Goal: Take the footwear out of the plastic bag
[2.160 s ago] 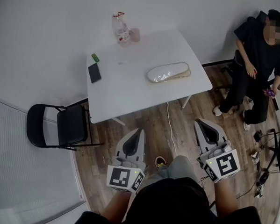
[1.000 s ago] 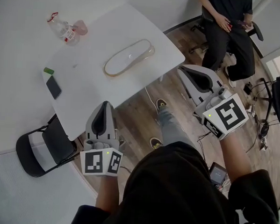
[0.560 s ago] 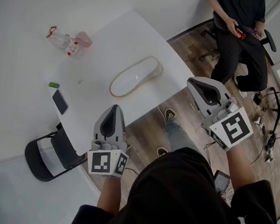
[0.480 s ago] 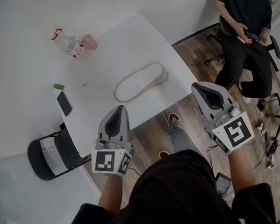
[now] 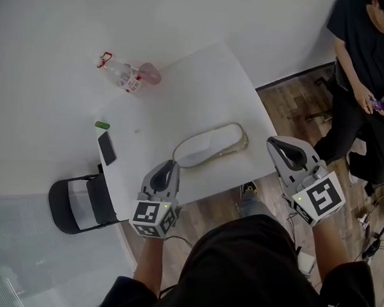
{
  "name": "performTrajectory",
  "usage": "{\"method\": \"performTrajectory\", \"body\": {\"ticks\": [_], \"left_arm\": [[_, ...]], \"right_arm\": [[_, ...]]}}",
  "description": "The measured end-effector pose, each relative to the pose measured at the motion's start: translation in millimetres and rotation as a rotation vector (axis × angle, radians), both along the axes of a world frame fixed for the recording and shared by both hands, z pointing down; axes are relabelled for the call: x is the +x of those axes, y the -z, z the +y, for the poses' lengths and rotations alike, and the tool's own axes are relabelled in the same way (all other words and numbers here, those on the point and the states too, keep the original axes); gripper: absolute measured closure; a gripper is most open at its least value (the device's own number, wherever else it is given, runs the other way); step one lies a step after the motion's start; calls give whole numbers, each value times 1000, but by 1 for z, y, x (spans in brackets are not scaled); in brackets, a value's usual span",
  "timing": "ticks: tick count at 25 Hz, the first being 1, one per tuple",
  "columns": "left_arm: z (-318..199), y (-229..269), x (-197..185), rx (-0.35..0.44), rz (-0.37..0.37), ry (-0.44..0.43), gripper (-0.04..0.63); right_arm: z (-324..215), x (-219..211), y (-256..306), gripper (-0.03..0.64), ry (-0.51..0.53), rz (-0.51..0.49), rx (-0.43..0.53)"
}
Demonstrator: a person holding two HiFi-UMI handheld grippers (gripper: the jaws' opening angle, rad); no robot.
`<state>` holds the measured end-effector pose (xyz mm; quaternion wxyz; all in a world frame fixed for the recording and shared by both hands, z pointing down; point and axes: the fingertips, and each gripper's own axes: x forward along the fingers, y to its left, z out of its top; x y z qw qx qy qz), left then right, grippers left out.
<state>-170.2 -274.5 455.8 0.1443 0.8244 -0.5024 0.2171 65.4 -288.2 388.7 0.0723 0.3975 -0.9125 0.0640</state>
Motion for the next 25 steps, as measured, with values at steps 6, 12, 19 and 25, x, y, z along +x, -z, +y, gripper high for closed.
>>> {"method": "performTrajectory", "body": {"ticks": [6, 12, 19, 25], "left_arm": [[-15, -48, -30, -147, -62, 55, 382], [-17, -85, -39, -254, -77, 79, 321], [-17, -137, -58, -474, 75, 127, 245], [-22, -174, -67, -620, 193, 116, 233]], "right_arm": [[-28, -15, -13, 600, 99, -40, -30], [-37, -20, -22, 600, 142, -60, -50], [-43, -18, -26, 600, 122, -43, -54], [-53, -28, -33, 600, 102, -7, -76]]}}
